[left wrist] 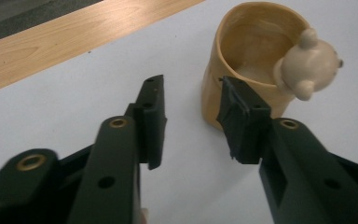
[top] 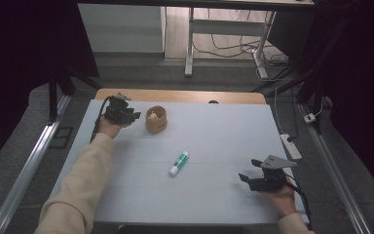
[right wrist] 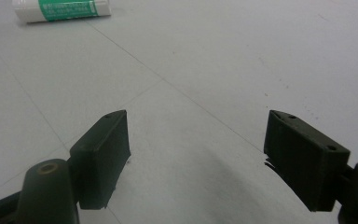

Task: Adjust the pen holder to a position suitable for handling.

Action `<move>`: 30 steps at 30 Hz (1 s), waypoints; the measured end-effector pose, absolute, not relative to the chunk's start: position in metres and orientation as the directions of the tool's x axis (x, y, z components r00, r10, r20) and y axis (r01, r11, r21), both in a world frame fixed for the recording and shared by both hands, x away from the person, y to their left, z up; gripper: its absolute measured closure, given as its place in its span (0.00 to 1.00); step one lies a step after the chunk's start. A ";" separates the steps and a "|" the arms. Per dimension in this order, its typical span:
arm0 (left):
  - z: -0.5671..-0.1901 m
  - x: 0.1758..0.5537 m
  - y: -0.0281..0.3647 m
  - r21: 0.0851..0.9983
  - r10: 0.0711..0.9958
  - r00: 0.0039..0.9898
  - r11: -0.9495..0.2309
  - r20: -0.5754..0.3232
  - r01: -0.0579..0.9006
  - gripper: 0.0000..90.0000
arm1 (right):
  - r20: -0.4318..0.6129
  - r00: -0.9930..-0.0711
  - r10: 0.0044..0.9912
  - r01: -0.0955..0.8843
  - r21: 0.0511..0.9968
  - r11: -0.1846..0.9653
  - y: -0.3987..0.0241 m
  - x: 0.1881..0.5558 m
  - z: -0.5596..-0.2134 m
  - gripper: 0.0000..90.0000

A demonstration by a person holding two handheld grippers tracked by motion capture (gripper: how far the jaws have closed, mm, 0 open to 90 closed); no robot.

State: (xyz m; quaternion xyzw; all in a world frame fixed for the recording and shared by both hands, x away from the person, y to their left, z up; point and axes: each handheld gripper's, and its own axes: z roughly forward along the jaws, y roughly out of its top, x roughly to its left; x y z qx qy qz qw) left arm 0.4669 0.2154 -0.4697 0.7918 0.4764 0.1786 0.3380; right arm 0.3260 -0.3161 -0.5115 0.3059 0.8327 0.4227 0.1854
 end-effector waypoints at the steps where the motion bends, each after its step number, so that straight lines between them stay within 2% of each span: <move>1: -0.471 0.468 0.215 0.705 0.875 0.483 -0.319 -0.039 0.634 0.71 | -0.051 -0.742 0.668 0.355 0.816 0.456 -0.316 0.326 -0.511 0.25; 2: -0.473 0.470 0.214 0.704 0.875 0.483 -0.319 -0.039 0.635 0.77 | -0.049 -0.742 0.669 0.355 0.818 0.453 -0.316 0.326 -0.512 0.25; 3: -0.474 0.471 0.214 0.701 0.872 0.489 -0.326 -0.037 0.635 0.77 | -0.049 -0.742 0.669 0.355 0.818 0.453 -0.316 0.326 -0.512 0.25; 4: -0.476 0.473 0.213 0.697 0.871 0.489 -0.329 -0.036 0.637 0.84 | -0.049 -0.742 0.669 0.355 0.817 0.454 -0.317 0.326 -0.512 0.25; 5: -0.477 0.474 0.213 0.693 0.870 0.492 -0.333 -0.036 0.640 0.84 | -0.049 -0.742 0.669 0.355 0.817 0.454 -0.317 0.326 -0.512 0.25; 8: -0.480 0.478 0.211 0.690 0.868 0.495 -0.331 -0.045 0.644 0.98 | -0.047 -0.742 0.668 0.355 0.818 0.452 -0.317 0.326 -0.512 0.25; 30: -0.502 0.509 0.198 0.659 0.843 0.532 -0.357 -0.079 0.662 0.99 | -0.043 -0.743 0.668 0.369 0.807 0.462 -0.317 0.327 -0.515 0.25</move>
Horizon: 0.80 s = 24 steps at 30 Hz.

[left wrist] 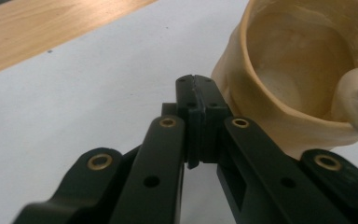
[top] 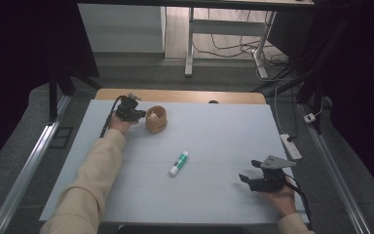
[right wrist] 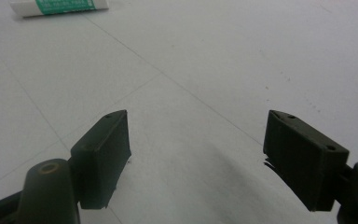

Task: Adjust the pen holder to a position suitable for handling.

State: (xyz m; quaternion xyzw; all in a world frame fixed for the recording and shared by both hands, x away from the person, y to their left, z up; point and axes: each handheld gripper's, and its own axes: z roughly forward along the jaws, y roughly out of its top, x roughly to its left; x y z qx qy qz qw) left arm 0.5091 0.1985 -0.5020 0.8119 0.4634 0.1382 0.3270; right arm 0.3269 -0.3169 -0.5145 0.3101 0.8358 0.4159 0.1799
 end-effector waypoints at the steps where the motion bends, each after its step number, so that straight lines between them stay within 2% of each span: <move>1: -0.503 0.509 0.198 0.660 0.841 0.534 -0.357 -0.080 0.661 0.99 | -0.045 -0.741 0.670 0.371 0.804 0.465 -0.317 0.327 -0.515 0.25; 24: -0.515 0.517 0.194 0.664 0.840 0.533 -0.341 -0.103 0.665 0.99 | -0.038 -0.747 0.663 0.379 0.795 0.473 -0.317 0.328 -0.516 0.26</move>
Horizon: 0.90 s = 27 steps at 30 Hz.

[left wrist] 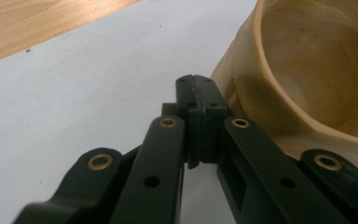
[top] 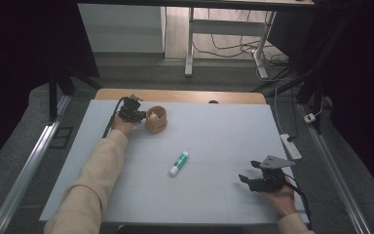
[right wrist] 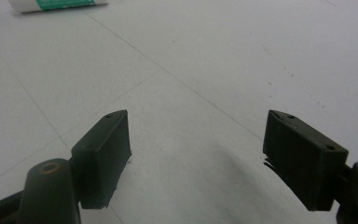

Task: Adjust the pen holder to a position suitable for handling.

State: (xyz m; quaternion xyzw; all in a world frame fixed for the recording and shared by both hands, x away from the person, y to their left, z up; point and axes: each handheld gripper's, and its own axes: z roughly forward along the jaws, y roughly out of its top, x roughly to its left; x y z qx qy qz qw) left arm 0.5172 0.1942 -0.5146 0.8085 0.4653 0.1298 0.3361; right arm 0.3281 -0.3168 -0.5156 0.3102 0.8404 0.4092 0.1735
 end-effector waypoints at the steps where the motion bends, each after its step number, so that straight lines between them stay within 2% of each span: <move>1: -0.515 0.517 0.194 0.665 0.840 0.532 -0.338 -0.106 0.667 0.99 | -0.038 -0.746 0.664 0.381 0.795 0.473 -0.317 0.328 -0.516 0.26; 14: -0.519 0.519 0.190 0.660 0.841 0.533 -0.347 -0.096 0.667 0.99 | -0.036 -0.743 0.669 0.389 0.789 0.475 -0.317 0.328 -0.516 0.26; 27: -0.521 0.519 0.166 0.656 0.808 0.582 -0.392 -0.090 0.645 0.99 | -0.036 -0.742 0.669 0.392 0.786 0.477 -0.317 0.328 -0.517 0.26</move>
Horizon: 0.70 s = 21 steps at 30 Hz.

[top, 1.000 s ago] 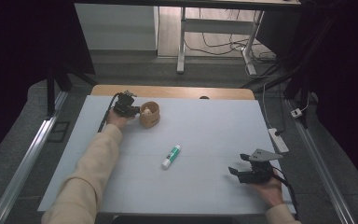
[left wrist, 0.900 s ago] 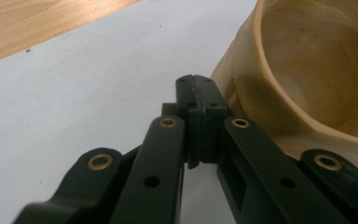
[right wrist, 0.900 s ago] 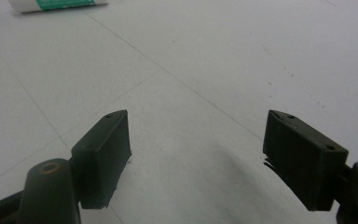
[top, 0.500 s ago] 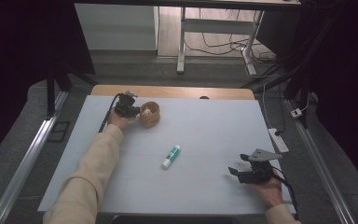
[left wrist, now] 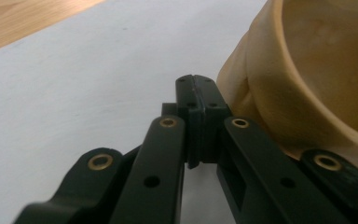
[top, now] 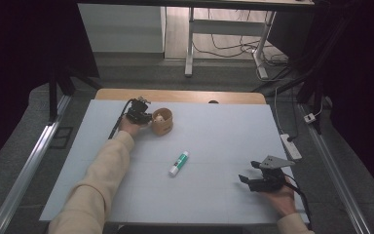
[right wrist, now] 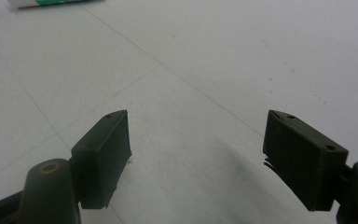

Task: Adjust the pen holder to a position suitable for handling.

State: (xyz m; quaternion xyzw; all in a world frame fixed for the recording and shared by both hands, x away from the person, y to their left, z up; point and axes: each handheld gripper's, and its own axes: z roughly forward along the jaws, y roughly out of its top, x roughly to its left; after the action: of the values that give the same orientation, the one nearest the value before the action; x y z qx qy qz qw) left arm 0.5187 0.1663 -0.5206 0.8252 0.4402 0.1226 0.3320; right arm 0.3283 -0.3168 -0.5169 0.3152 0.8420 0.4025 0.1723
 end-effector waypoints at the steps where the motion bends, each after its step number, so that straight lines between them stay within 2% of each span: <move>1: -0.520 0.518 0.164 0.652 0.802 0.591 -0.403 -0.086 0.642 0.99 | -0.035 -0.742 0.669 0.392 0.788 0.476 -0.317 0.328 -0.517 0.26; 21: -0.517 0.517 0.140 0.656 0.770 0.632 -0.433 -0.086 0.618 0.99 | -0.033 -0.746 0.666 0.392 0.786 0.478 -0.317 0.328 -0.517 0.26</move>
State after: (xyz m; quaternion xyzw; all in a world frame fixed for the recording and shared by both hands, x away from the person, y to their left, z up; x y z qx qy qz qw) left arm 0.5168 0.1403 -0.5172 0.8389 0.4136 0.1139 0.3349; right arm 0.3279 -0.3167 -0.5166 0.3137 0.8427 0.4034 0.1697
